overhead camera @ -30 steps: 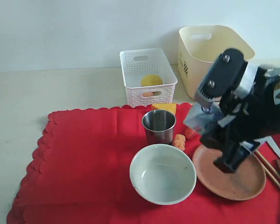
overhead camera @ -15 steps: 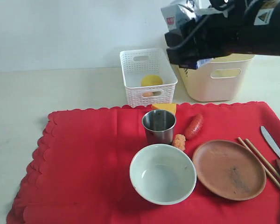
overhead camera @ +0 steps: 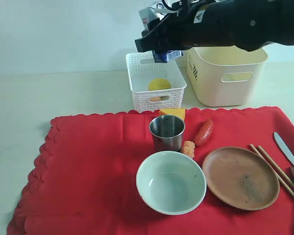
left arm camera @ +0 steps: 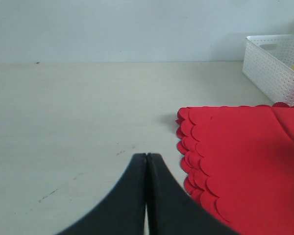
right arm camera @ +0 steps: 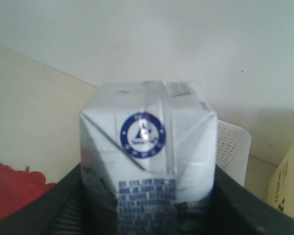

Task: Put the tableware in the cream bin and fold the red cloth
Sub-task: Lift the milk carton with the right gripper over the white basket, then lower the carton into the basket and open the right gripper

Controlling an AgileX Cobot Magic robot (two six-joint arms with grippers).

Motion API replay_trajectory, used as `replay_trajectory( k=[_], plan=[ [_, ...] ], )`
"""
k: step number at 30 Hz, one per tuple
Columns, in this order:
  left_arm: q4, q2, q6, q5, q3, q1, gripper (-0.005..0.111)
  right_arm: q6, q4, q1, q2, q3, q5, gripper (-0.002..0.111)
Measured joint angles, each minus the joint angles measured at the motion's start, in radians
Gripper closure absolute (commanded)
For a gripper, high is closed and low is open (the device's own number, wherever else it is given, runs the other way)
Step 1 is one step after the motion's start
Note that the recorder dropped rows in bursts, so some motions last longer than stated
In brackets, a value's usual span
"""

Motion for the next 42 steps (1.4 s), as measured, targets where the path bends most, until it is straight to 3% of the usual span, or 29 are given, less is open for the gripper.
replay_trajectory(
  k=[19, 31, 36, 39, 42],
  plan=[
    [0.0, 0.0, 0.0, 0.0, 0.0, 0.0, 0.107, 0.036, 0.0, -0.087, 0.443, -0.371, 0.02, 0.108],
    [0.0, 0.0, 0.0, -0.002, 0.0, 0.0, 0.107, 0.016, -0.002, -0.123, 0.59, -0.466, 0.043, 0.107],
    [0.0, 0.0, 0.0, -0.002, 0.0, 0.0, 0.107, -0.026, -0.002, -0.123, 0.616, -0.466, 0.062, 0.09],
    [0.0, 0.0, 0.0, -0.002, 0.0, 0.0, 0.107, -0.052, -0.002, -0.123, 0.62, -0.466, 0.074, 0.071],
    [0.0, 0.0, 0.0, -0.002, 0.0, 0.0, 0.107, -0.062, -0.002, -0.123, 0.62, -0.468, 0.08, 0.043]
  ],
)
